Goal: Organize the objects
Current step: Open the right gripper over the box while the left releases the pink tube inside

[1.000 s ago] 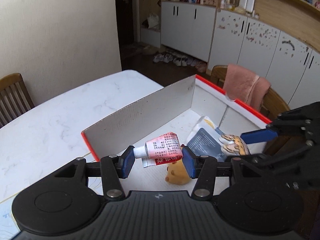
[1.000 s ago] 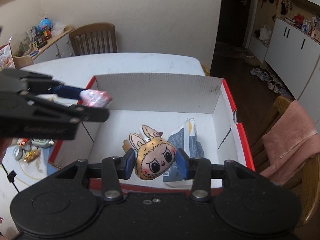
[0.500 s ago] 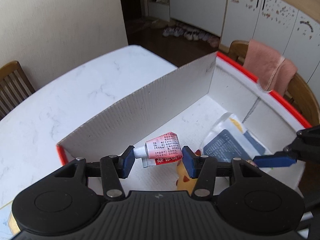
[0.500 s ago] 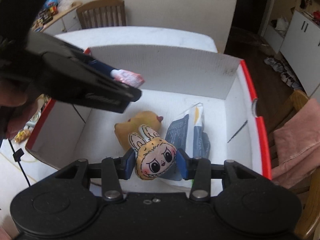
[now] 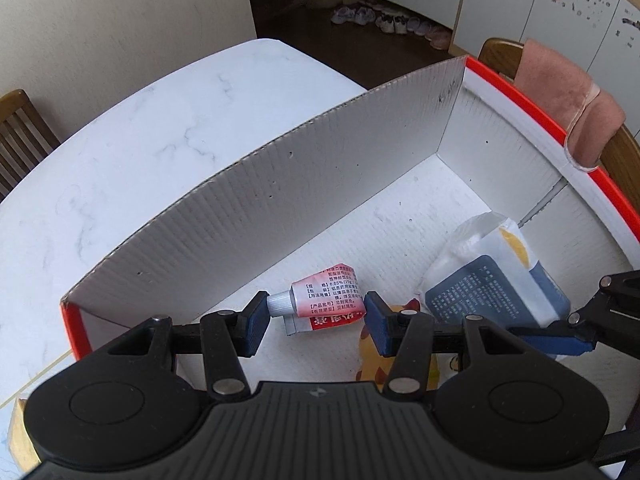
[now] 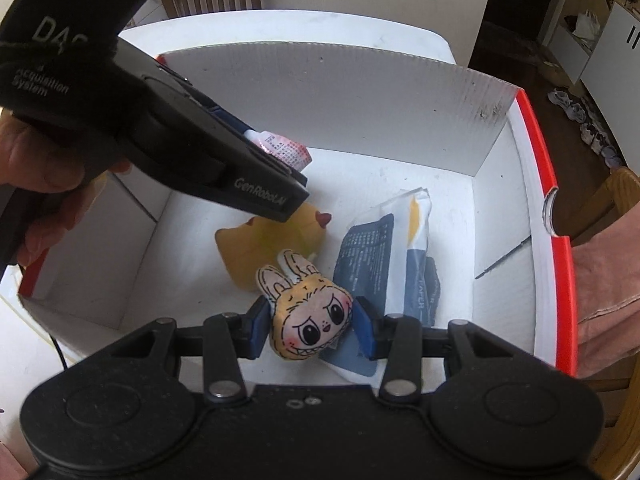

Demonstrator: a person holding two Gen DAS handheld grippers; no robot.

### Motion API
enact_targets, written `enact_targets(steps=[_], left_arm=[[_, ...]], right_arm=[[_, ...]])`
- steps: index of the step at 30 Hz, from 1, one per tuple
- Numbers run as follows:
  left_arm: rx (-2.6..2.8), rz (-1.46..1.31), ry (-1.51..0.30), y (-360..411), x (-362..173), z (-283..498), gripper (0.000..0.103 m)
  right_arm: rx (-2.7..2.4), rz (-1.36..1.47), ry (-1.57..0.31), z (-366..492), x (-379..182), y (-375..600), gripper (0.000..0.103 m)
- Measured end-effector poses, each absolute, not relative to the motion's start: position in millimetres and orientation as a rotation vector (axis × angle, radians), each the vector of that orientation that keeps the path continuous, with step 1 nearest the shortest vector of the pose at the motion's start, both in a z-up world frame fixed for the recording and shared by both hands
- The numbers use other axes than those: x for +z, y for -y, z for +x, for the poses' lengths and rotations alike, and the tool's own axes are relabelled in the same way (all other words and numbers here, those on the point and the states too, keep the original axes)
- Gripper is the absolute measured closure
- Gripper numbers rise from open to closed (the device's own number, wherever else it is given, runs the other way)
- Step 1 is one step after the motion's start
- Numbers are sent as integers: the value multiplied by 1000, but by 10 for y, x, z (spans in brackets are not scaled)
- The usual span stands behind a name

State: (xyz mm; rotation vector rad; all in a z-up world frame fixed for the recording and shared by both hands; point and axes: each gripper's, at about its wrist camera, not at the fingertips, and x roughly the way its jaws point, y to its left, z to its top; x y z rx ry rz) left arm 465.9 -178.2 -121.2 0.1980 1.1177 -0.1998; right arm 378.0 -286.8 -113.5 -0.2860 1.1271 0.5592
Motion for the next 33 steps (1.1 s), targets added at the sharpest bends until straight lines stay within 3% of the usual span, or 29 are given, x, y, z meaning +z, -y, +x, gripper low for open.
enact_targets(steps=[21, 25, 33], left_arm=[[-180, 232, -1179, 1794, -1380, 4716, 51], [-180, 260, -1156, 1824, -1337, 4671, 39], [-188, 219, -1120, 1786, -1193, 4572, 39]], right_arm=[[517, -283, -1144, 3789, -1247, 2940, 58], [522, -277, -1147, 3780, -1230, 2954, 53], [515, -246, -1107, 3810, -1114, 3045, 42]])
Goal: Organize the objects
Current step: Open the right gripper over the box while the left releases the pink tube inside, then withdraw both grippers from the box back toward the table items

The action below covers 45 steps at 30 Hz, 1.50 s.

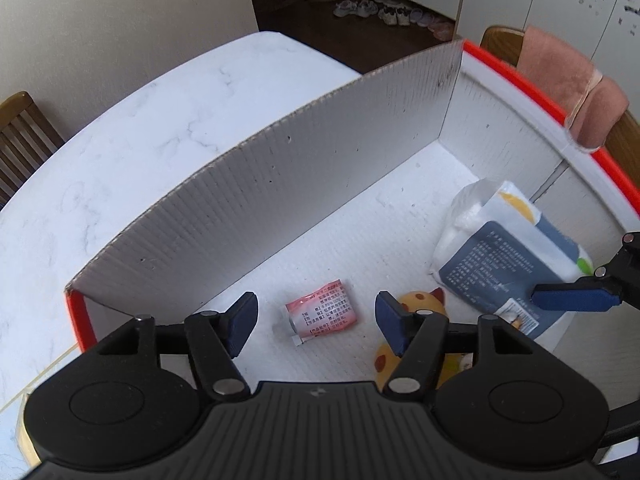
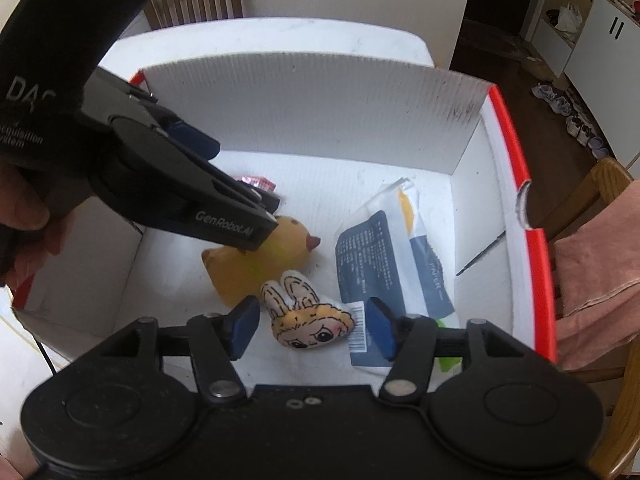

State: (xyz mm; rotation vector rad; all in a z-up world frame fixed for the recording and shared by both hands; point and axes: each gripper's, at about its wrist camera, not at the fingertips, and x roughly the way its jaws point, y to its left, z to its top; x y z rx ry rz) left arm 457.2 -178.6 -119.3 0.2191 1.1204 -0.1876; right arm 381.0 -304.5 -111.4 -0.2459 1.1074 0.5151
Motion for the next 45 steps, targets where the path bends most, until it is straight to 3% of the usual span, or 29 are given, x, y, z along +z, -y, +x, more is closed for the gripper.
enact_targets(steps=[31, 42, 45], left_arm=[[-299, 37, -854, 1078, -182, 3482, 39], [-286, 7, -802, 446, -28, 2939, 29], [-284, -9, -800, 243, -27, 2803, 28]], right_arm=[[481, -104, -906, 3157, -221, 3015, 36], [506, -81, -873, 2753, -102, 2476, 33], [520, -79, -861, 2633, -82, 2278, 20]])
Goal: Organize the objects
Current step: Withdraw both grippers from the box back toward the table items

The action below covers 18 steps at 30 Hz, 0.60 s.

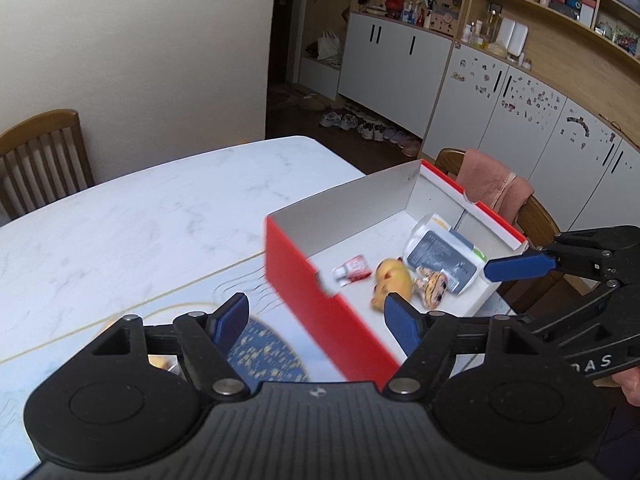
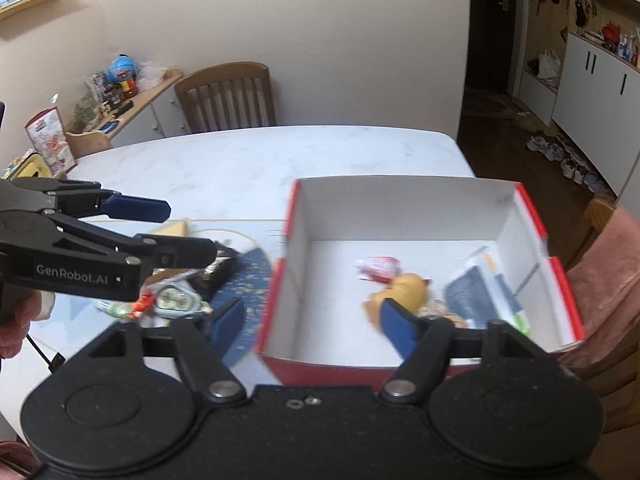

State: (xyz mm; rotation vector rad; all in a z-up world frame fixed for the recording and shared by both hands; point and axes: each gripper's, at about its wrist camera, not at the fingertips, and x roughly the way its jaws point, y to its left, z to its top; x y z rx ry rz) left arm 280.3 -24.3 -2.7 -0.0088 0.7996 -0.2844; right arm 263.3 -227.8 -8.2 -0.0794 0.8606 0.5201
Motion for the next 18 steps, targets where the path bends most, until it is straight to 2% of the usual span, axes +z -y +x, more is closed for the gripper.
enact_targets(steps=[5, 10, 15, 18], left_arm=[[-268, -39, -795, -130, -55, 2574, 22], [-223, -46, -801, -496, -87, 2364, 22], [-195, -46, -791, -855, -153, 2181, 22], [-174, -62, -790, -1079, -237, 2106, 18]], right_arm=[[542, -70, -851, 2468, -73, 1973, 14], [547, -73, -848, 2346, -100, 1689, 7], [549, -85, -853, 2246, -182, 1417, 5], [540, -98, -865, 2218, -254, 1268, 5]])
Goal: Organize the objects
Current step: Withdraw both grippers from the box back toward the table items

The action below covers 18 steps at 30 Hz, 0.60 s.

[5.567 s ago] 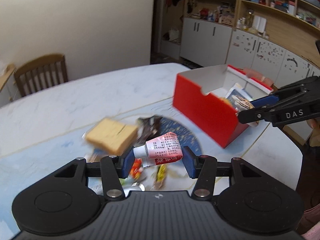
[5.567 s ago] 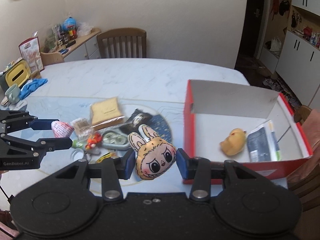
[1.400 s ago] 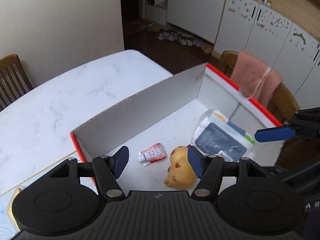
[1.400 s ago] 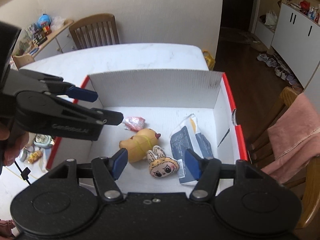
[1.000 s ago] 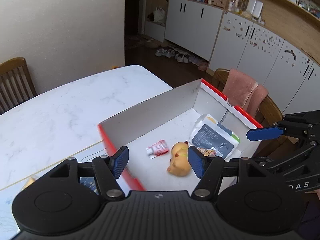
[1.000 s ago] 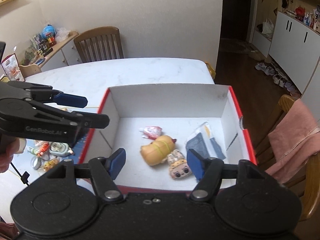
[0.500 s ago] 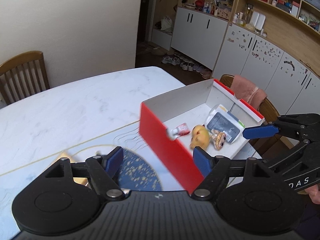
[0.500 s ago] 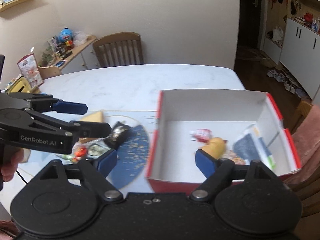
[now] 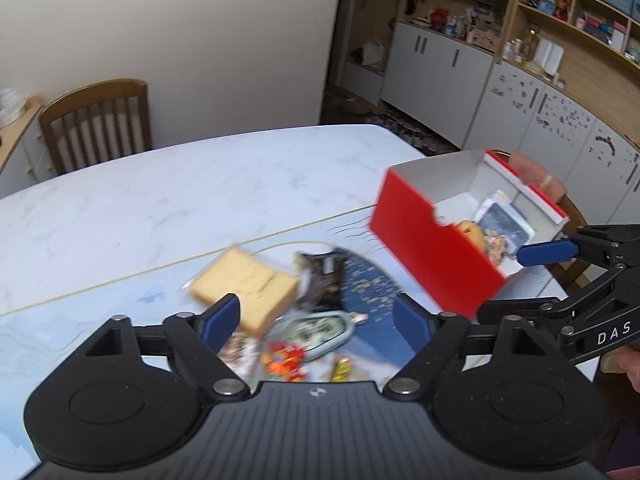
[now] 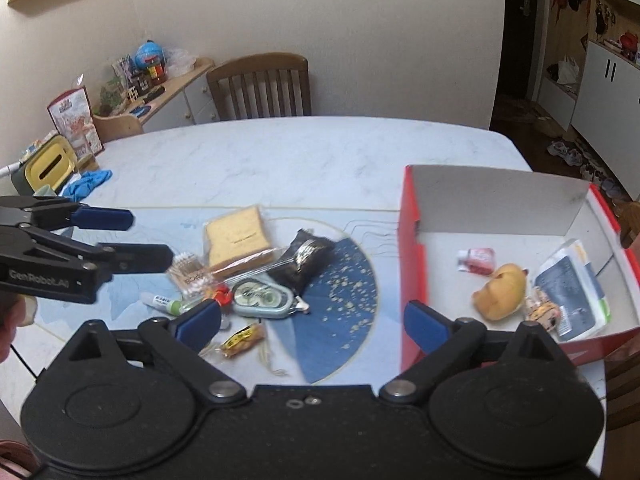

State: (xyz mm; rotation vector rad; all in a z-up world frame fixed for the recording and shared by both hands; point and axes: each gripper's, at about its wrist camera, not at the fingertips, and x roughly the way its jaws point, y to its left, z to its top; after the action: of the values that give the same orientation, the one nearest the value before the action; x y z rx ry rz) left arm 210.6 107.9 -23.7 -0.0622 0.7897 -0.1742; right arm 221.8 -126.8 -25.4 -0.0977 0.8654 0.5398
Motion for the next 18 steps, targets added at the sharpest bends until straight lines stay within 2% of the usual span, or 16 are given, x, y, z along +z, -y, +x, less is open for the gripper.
enact_targets(steps=[3, 5, 7, 18], left_arm=[[-151, -80, -800, -1270, -342, 2056, 16], [-145, -90, -807, -1375, -421, 2027, 6], [-139, -95, -802, -1462, -503, 1988, 3], [-154, -67, -791, -1564, -981, 1797, 2]], right_arm=[[536, -105, -882, 2202, -339, 1136, 5], [530, -113, -892, 2189, -402, 1057, 5], [529, -118, -905, 2181, -464, 986, 5], [488, -134, -990, 2262, -819, 721, 5]])
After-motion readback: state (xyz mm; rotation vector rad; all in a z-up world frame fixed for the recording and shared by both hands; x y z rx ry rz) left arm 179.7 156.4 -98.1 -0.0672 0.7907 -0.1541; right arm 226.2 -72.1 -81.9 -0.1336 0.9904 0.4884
